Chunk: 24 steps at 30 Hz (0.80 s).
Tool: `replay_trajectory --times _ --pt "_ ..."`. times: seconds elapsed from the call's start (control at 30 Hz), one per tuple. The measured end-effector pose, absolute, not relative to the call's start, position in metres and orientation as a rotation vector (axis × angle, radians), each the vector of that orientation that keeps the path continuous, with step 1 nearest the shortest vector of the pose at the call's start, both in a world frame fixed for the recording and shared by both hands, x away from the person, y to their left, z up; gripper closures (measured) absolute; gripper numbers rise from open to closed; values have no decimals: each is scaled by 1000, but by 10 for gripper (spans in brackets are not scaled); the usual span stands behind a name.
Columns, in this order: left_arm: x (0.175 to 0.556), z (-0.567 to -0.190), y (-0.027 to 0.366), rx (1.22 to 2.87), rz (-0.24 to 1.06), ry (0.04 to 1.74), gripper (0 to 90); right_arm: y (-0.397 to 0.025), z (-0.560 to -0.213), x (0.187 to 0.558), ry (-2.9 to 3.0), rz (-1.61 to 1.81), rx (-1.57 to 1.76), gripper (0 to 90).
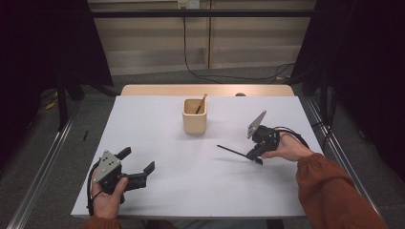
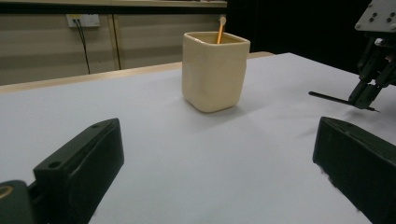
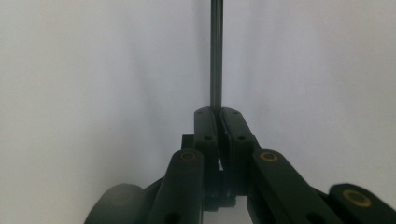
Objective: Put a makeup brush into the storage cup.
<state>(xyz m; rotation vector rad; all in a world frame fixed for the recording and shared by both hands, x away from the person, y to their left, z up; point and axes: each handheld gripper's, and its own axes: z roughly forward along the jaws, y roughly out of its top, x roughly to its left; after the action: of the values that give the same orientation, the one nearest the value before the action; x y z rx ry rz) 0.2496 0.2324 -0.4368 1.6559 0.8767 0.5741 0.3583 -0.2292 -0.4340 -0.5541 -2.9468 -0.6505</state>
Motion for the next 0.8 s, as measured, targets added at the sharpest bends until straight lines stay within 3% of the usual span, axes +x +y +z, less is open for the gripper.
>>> replay_trajectory --times 0.8 --pt "249 -436 232 1652 575 872 19 -258 -428 337 -2810 -1169 -749 858"
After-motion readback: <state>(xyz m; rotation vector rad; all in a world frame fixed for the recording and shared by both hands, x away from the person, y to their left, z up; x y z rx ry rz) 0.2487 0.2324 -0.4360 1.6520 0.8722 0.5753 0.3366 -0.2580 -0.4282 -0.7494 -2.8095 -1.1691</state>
